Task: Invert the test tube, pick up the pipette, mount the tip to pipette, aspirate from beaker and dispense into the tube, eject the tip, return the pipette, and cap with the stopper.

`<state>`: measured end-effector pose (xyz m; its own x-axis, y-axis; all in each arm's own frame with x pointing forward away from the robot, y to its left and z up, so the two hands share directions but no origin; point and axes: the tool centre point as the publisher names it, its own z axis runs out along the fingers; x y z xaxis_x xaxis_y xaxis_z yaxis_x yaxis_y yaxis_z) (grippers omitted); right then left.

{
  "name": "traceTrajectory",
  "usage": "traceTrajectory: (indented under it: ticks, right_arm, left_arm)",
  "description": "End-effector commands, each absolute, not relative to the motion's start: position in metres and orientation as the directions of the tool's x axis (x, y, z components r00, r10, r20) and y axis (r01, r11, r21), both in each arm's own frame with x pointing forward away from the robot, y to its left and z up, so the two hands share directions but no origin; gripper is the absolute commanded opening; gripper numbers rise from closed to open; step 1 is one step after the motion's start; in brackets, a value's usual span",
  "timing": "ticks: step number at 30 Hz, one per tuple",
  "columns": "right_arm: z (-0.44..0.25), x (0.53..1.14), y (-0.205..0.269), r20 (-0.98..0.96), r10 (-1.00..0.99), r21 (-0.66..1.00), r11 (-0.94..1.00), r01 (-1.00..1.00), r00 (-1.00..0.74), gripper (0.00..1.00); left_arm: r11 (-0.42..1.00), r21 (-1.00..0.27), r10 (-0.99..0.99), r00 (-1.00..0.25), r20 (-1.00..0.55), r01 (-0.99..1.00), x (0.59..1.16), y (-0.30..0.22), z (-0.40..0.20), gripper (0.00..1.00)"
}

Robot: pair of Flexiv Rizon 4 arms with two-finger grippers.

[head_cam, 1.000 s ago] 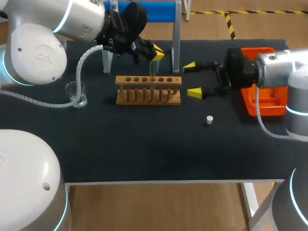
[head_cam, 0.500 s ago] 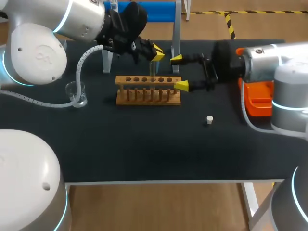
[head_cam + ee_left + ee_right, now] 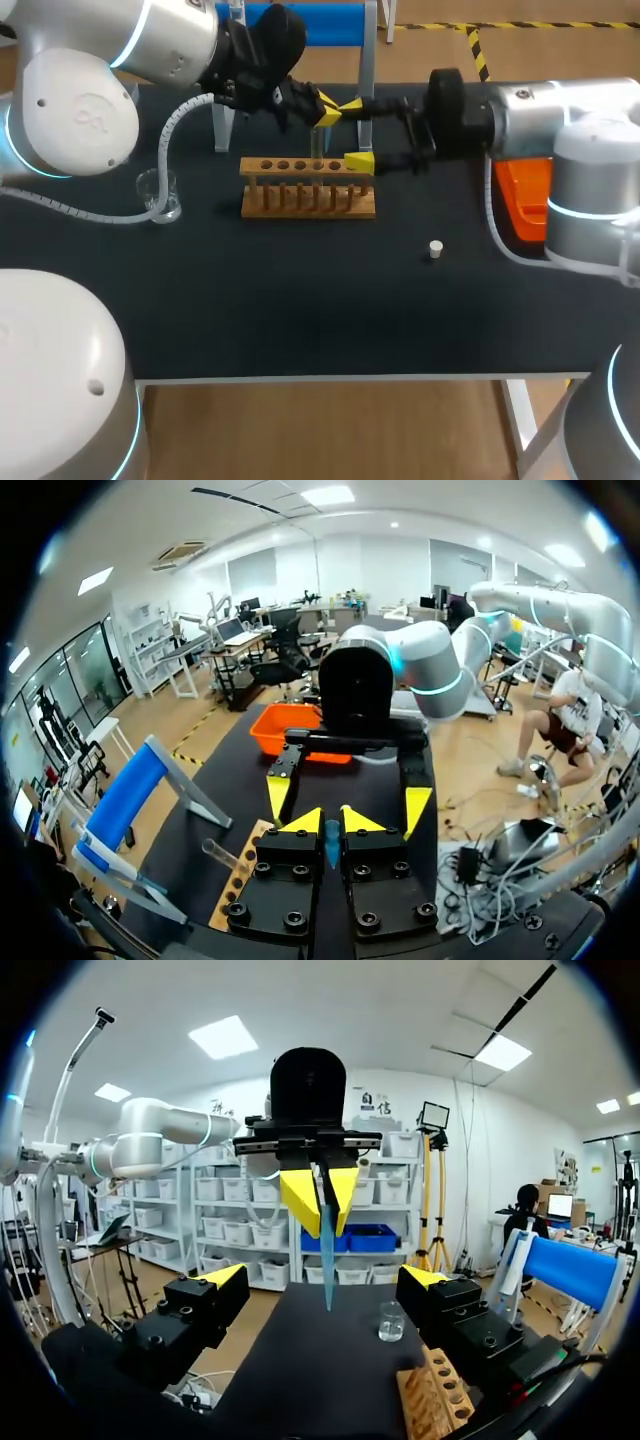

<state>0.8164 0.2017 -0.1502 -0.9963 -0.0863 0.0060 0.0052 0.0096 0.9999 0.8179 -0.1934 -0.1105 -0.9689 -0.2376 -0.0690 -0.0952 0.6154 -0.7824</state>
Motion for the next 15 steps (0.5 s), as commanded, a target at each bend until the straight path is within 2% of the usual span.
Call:
traceTrajectory:
  ticks: [1,10,15]
  right_arm:
    - [-0.148,0.818,0.209,0.02,-0.091,1.0,0.007,0.019,-0.996,1.0]
    - [-0.147,0.82,0.219,0.028,-0.086,1.0,0.007,0.027,-0.996,1.0]
    - [-0.147,0.823,0.224,0.028,-0.084,1.0,0.007,0.028,-0.996,0.87]
  left_arm:
    - [0.619,-0.779,-0.239,-0.969,-0.067,-0.098,0.818,-0.194,-0.11,0.0]
    - [0.619,-0.779,-0.239,-0.969,-0.067,-0.098,0.818,-0.194,-0.11,0.0]
    - [0.619,-0.779,-0.239,-0.969,-0.067,-0.098,0.818,-0.194,-0.11,0.0]
